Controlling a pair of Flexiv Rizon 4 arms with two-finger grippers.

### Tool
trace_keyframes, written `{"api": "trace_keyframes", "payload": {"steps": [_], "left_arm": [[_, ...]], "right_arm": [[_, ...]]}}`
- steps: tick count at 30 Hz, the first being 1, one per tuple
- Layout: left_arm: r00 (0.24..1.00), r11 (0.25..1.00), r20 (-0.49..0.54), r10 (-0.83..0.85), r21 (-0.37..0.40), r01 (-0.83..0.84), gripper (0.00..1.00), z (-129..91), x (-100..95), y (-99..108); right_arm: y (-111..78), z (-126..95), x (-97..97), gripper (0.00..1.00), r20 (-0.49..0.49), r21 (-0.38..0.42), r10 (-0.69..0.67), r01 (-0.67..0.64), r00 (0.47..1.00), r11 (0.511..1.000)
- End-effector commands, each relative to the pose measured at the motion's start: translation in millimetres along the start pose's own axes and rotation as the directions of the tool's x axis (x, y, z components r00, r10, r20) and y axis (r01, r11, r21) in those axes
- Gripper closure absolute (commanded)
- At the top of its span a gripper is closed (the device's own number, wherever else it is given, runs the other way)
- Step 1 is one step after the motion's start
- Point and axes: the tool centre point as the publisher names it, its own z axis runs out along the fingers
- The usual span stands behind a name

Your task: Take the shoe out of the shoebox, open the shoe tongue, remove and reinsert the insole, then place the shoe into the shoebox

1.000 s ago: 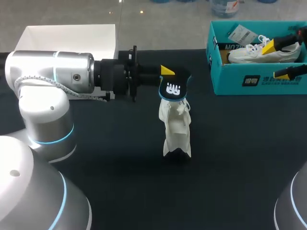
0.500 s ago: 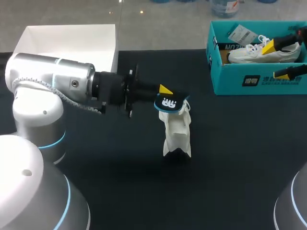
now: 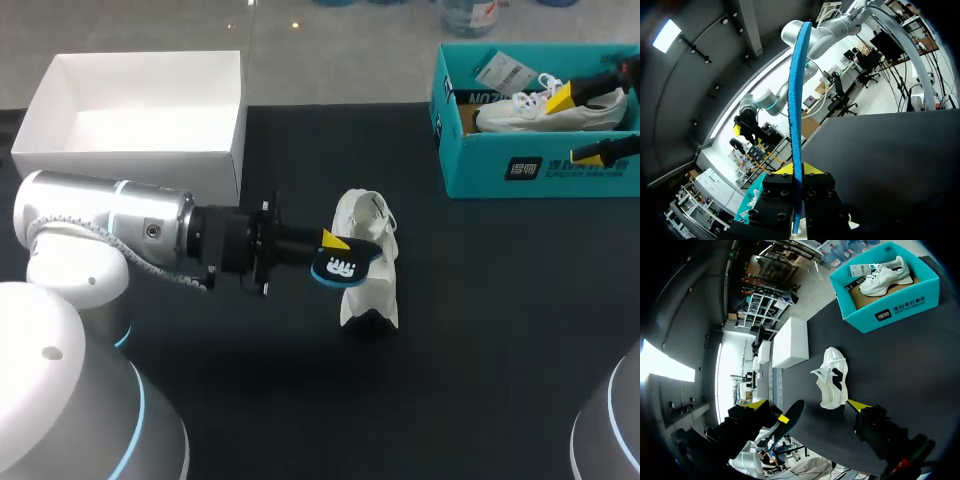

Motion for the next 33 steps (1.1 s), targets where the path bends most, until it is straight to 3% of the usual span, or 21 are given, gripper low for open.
{"api": "trace_keyframes", "payload": {"steps": [1,16,33], "left_arm": [[1.0,1.0,0.013,-0.014,0.009,0.013,1.0,22,5.9,25],[0.996,0.994,0.054,-0.07,0.091,0.065,1.0,33,13.9,69],[0.995,0.996,0.05,-0.086,0.025,0.085,1.0,32,25.5,100]], "right_arm": [[-0.5,0,0.0,0.0,0.002,-0.001,0.001,-0.001,1.0,1.0],[-0.5,0,0.0,0.0,0.002,-0.001,0.001,-0.001,1.0,1.0],[-0.5,0,0.0,0.0,0.002,-0.001,0.001,-0.001,1.0,1.0]]}}
